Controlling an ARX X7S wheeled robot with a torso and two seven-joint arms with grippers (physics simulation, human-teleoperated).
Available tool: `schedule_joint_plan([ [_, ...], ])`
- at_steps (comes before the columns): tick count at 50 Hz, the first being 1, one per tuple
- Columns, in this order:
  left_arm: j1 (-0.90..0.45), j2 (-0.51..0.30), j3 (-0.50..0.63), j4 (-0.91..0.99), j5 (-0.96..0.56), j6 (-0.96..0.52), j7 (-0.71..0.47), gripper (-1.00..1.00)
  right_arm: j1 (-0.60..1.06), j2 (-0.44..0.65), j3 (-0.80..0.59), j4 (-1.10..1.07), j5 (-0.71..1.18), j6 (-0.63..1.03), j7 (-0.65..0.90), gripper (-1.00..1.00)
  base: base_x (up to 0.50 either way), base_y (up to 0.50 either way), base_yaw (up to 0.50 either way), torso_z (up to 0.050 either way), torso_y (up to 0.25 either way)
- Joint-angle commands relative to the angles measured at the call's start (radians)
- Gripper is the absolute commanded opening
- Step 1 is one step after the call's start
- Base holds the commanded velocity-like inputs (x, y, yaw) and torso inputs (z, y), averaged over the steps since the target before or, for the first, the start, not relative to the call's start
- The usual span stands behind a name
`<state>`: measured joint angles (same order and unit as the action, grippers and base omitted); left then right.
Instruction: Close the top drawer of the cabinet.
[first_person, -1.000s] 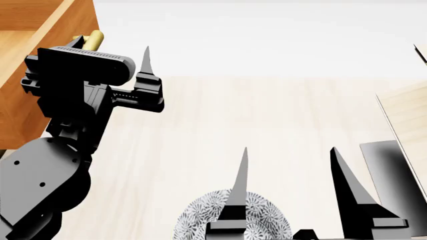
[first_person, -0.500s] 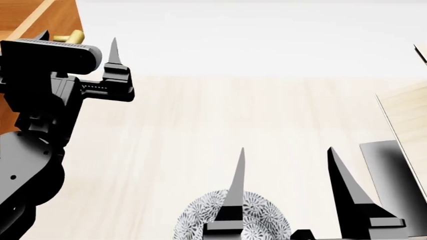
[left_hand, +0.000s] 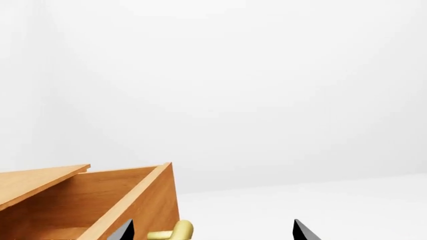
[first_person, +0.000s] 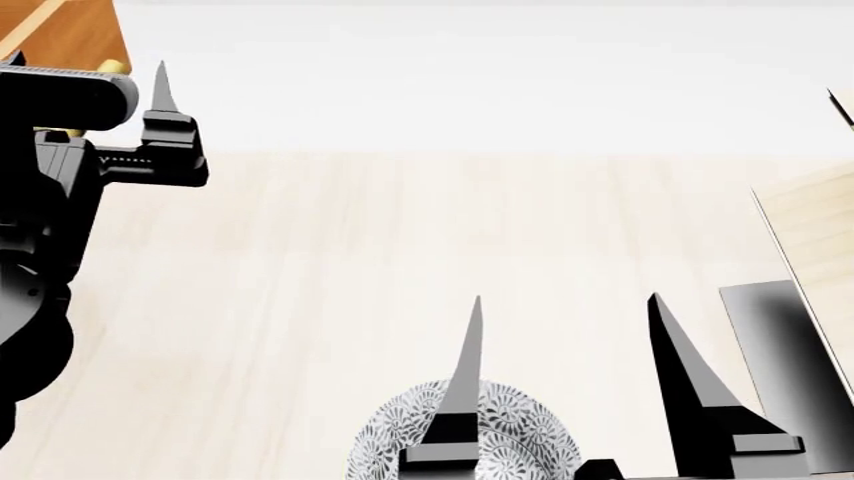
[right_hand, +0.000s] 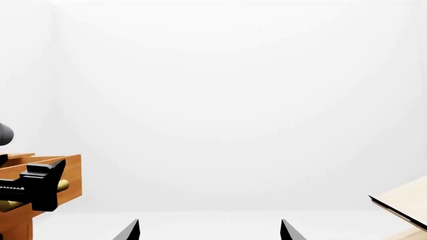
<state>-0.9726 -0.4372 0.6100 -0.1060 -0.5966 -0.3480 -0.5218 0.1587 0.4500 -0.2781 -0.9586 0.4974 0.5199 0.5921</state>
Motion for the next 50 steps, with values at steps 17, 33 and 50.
schedule_joint_plan([
  [17,0.081,-0.155,-0.096,0.052,-0.022,-0.016,-0.051,1.00,0.010,0.014,-0.040,0.013,0.002,-0.017,0.019,1.00,0.00,0.00,0.00,0.000,0.000],
  [33,0.133,-0.208,-0.152,0.067,-0.050,-0.004,-0.084,1.00,0.015,0.017,-0.068,0.032,-0.009,-0.027,0.019,1.00,0.00,0.00,0.00,0.000,0.000],
  [50,0.134,-0.253,-0.199,0.022,-0.076,-0.024,-0.090,1.00,0.017,0.021,-0.089,0.038,-0.013,-0.036,0.021,1.00,0.00,0.00,0.00,0.000,0.000],
])
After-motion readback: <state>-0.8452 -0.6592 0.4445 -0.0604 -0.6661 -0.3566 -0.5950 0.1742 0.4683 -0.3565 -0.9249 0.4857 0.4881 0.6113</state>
